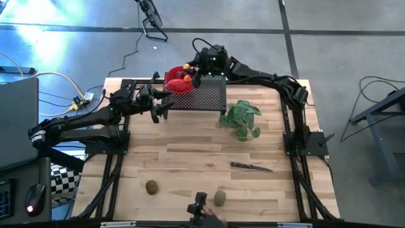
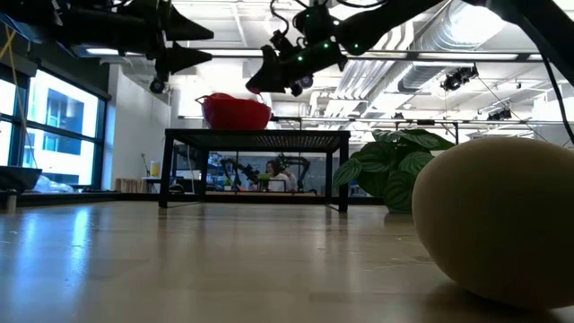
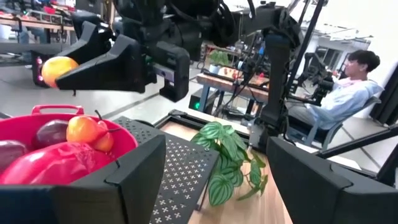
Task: Pick & Place Fruit
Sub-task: Put the yellow pear in the red strainer bowl on the shelf
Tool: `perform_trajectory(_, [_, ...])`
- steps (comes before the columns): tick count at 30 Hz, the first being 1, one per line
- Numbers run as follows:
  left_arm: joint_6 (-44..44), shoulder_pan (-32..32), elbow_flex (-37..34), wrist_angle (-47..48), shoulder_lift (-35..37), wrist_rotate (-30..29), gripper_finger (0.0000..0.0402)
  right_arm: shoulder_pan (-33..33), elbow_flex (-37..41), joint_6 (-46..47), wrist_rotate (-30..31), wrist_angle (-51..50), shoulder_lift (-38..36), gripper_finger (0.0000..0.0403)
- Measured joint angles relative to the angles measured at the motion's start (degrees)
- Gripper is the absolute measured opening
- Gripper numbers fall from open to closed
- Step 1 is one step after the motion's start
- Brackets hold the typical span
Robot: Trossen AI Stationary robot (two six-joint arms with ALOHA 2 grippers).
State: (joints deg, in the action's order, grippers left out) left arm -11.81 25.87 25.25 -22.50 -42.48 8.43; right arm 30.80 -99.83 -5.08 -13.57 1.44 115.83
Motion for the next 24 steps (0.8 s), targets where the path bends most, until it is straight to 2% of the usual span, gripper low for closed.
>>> perform_trajectory(4, [0.0, 0.0, -0.01, 0.01, 0.0, -0.02, 0.0273, 0.38, 0.0, 2.69, -0.13, -2.31, 0.0, 0.0135])
perform_trajectory(9, [0.0, 0.0, 0.0, 0.0, 0.0, -0.11, 0.0273, 0.38, 0.0, 2.05, 3.41, -5.14, 0.0, 0.0135])
perform_trajectory(19, [-0.01, 0.0, 0.0, 0.0, -0.02, -0.13, 0.0273, 0.38, 0.0, 3.79, 2.78, -5.19, -0.07, 0.0135])
perform_trajectory(24, [-0.02, 0.0, -0.02, 0.0, -0.02, -0.13, 0.0273, 0.38, 0.0, 5.34, 2.98, -5.67, -0.07, 0.0151])
